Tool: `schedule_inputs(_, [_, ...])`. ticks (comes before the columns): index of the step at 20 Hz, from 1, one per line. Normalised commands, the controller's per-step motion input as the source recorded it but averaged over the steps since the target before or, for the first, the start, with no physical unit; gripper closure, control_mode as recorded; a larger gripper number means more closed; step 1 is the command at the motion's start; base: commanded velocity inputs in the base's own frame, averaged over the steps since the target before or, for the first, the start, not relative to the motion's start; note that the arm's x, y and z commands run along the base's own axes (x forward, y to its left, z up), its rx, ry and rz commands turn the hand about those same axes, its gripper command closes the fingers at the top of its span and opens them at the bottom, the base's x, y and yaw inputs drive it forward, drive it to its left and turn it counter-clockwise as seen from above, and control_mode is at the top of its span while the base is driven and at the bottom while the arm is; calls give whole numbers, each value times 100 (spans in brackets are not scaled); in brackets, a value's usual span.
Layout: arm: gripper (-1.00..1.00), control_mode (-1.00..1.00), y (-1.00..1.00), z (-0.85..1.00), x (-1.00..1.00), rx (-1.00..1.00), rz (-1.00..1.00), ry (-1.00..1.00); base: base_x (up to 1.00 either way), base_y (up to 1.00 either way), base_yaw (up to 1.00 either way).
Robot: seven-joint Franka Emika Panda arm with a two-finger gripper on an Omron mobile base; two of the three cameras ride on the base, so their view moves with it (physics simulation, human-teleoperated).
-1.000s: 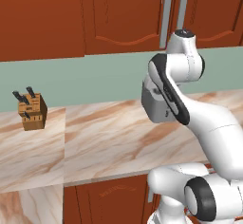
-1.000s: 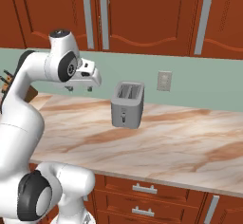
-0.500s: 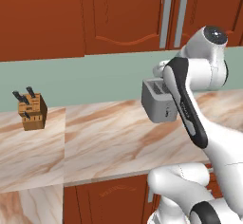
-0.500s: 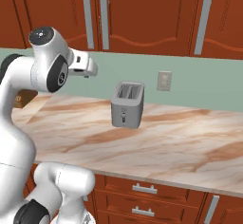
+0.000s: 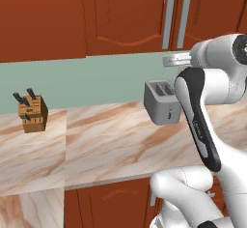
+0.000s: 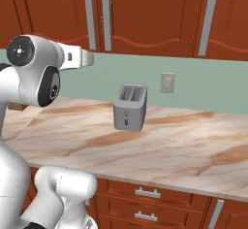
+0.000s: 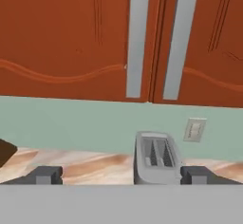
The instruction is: Open the cabinet directly in front. Then move the liquor and the mug to the dining counter with the jar on it.
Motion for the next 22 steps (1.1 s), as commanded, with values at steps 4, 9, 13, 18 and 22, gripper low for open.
schedule_inputs(4, [-100, -100, -14, 24, -41, 6, 0, -30, 0, 0, 0])
schedule_inputs(9, [-100, -100, -16, 16, -40, 8, 0, -30, 0, 0, 0])
schedule_inputs(13, [-100, -100, 0, 1, -9, 1, 0, -9, 0, 0, 0])
schedule_inputs(18, [-100, -100, 0, 15, 3, 0, 0, -5, 0, 0, 0])
schedule_inputs(22, [-100, -100, 0, 27, 30, 0, 0, 0, 0, 0, 0])
